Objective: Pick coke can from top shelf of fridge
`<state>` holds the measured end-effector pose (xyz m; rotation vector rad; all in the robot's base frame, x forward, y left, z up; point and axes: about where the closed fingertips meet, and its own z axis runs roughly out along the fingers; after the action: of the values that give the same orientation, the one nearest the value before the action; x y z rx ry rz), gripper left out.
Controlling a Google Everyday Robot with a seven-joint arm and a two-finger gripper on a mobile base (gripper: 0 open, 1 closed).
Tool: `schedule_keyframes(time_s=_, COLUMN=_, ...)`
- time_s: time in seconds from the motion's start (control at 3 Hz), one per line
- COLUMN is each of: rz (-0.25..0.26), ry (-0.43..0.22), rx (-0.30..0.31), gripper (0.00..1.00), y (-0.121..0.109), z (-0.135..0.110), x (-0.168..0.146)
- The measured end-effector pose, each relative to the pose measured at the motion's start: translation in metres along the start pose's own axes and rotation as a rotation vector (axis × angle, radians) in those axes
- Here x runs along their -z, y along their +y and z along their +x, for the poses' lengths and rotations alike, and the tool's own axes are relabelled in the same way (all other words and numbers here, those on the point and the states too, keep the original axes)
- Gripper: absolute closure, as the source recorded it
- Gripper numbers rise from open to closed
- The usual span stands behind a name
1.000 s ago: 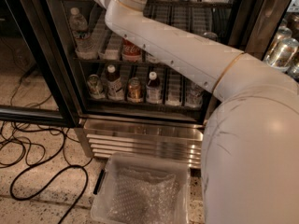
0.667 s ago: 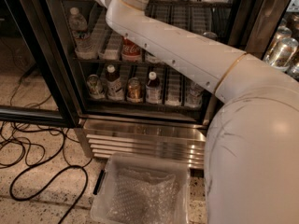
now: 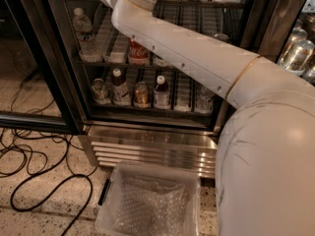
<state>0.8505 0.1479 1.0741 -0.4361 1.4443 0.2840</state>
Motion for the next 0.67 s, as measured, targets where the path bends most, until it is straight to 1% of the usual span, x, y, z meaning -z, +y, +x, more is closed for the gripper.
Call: schedule_keyframes(time_s=0.67, rz=0.000, ry=0.000, rx=0.000, gripper=0.35, y=0.0000, z=0.0000, x=0.0000)
